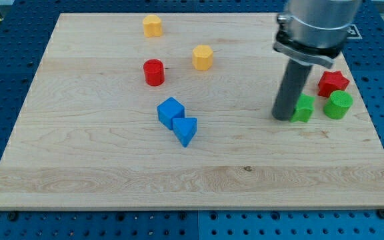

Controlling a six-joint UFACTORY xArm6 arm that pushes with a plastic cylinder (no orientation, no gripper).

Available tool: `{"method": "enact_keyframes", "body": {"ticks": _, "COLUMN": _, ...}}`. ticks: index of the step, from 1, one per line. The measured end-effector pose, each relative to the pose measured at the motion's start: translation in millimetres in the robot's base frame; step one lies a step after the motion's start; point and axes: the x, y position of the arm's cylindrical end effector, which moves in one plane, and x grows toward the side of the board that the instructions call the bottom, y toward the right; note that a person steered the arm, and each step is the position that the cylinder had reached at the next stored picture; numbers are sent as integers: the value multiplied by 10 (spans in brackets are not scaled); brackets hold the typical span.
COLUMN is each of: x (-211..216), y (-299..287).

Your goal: Slide the green star below the green circle

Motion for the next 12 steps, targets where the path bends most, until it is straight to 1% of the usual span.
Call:
{"method": "enact_keyframes", "body": {"ticks": 1, "x": -128, "y": -73}}
{"method": "enact_keyframes", "body": {"ticks": 2, "x": -551, "y": -153}}
{"method": "enact_keyframes", "body": {"ticks": 3, "x": -509, "y": 106}}
{"method": "enact_keyframes", "body": {"ticks": 4, "x": -274, "y": 71}}
{"method": "enact_keyframes", "body": {"ticks": 7, "x": -72, "y": 131}}
{"method": "enact_keyframes", "body": {"ticks": 8, "x": 66, "y": 173}}
{"method": "enact_keyframes", "body": {"ticks": 9, "x": 88, "y": 295}}
{"method": "enact_keyframes", "body": {"ticks": 10, "x": 232, "y": 295}}
{"method": "enact_keyframes", "body": {"ticks": 12, "x": 264, "y": 466}}
